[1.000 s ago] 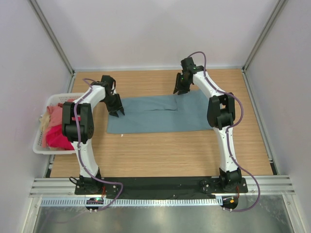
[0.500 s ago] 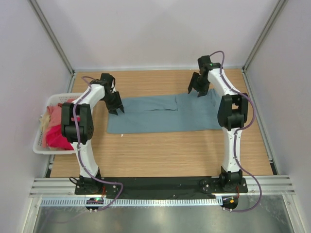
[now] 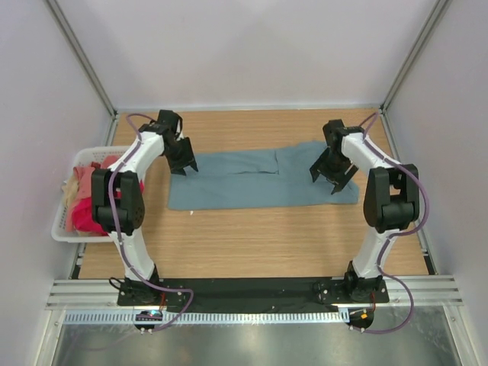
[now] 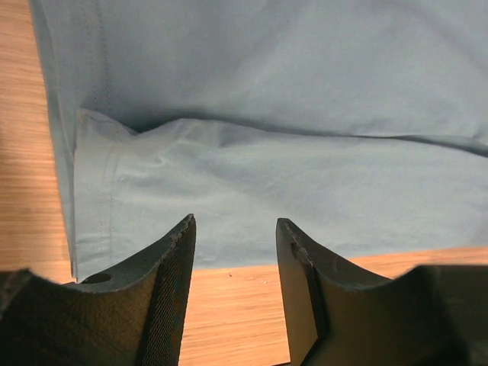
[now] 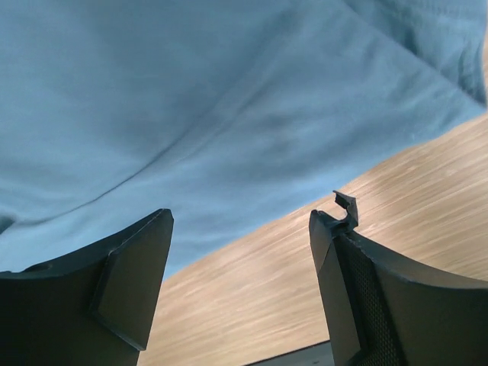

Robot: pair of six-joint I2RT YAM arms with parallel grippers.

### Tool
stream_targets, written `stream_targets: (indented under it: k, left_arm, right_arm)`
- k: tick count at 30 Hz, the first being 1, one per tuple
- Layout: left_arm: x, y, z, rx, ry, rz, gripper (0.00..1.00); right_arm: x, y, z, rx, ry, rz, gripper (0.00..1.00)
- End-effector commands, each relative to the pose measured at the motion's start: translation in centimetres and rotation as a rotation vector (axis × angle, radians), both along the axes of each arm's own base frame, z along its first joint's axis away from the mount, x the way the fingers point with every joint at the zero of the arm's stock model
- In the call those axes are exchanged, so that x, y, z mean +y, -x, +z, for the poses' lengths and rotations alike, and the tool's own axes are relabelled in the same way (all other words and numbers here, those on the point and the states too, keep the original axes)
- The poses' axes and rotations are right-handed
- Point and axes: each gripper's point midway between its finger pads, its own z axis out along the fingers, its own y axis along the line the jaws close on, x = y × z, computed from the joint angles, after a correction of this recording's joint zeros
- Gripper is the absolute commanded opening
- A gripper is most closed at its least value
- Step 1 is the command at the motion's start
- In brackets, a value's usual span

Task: Fold and stack the t-shirts
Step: Fold the tshirt

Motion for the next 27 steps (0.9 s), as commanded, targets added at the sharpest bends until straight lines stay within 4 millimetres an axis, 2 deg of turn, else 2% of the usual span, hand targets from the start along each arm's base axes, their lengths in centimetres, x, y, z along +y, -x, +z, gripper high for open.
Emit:
stream_targets:
  k: [1,4,6,8,9,10,11,12,13,14,15,17,18,20,21,23,24,26,27]
  left_arm:
    - [-0.7,0.6,2.3,-0.058,0.009,-0.012,0.48]
    - [-1.3,1.7,2.8,-0.064,0.015,-0.025,0.48]
    - [-1.7,2.7,3.0,-0.067,0.019,-0.035,0.48]
    - [-1.9,3.4,3.1,-0.067,0.020,-0.042,0.48]
    - [-1.9,3.8,3.2,-0.069,0.019,-0.041,0.48]
    - [-1.9,4.3,3.4,-0.072,0.019,-0.043,0.48]
    - [-1.9,4.6,3.5,-0.075,0.020,-0.047,0.48]
    - [-1.9,4.9,3.6,-0.075,0.019,-0.048,0.49]
    - [-2.0,5.1,3.6,-0.076,0.023,-0.051,0.48]
    - [-2.0,5.6,3.8,-0.077,0.024,-0.059,0.48]
    - [-2.0,5.7,4.0,-0.082,0.026,-0.063,0.48]
    - [-2.1,6.2,4.6,-0.091,0.034,-0.072,0.48]
    - [-2.2,6.3,4.9,-0.100,0.041,-0.076,0.49]
    - [-2.5,6.7,5.7,-0.112,0.057,-0.088,0.49]
    - [-2.6,6.8,6.0,-0.117,0.062,-0.089,0.49]
    - [-2.7,7.0,6.7,-0.134,0.068,-0.091,0.50]
    - [-2.7,7.0,6.8,-0.139,0.069,-0.089,0.50]
    - [-2.6,7.0,7.0,-0.145,0.066,-0.087,0.51]
    - [-2.6,6.9,7.4,-0.153,0.066,-0.088,0.51]
  right_arm:
    - [-0.9,-0.8,-2.6,-0.048,0.002,-0.224,0.79]
    - [-2.8,-1.7,-4.2,-0.048,0.071,-0.271,0.79]
    - [-4.7,-2.1,-4.7,-0.061,0.133,-0.306,0.79]
    - [-5.9,-2.1,-5.9,-0.035,0.145,-0.328,0.79]
    - [-7.7,-2.3,-6.3,-0.027,0.158,-0.360,0.79]
    - [-8.4,-2.4,-6.7,-0.013,0.170,-0.345,0.79]
    - [-9.3,-2.4,-8.0,0.023,0.182,-0.340,0.79]
    - [-10.1,-3.8,-7.6,0.003,0.196,-0.334,0.79]
    - [-11.2,-4.4,-7.7,0.010,0.208,-0.301,0.79]
    - [-11.6,-5.2,-9.3,0.032,0.219,-0.272,0.79]
    - [-12.1,-8.3,-7.9,-0.031,0.231,-0.230,0.79]
    - [-12.3,-10.7,-8.0,-0.020,0.256,-0.084,0.79]
    - [-13.1,-13.9,-7.4,-0.057,0.313,-0.057,0.80]
    - [-12.3,-16.1,-5.9,-0.064,0.357,0.074,0.81]
    - [-12.2,-18.3,-3.9,-0.133,0.380,0.080,0.81]
    - [-11.7,-19.4,-0.9,-0.187,0.440,0.108,0.82]
    - [-10.3,-19.8,1.9,-0.244,0.461,0.119,0.82]
    - [-8.5,-19.3,4.4,-0.276,0.488,0.120,0.88]
    - [-7.5,-18.8,4.8,-0.277,0.487,0.130,0.91]
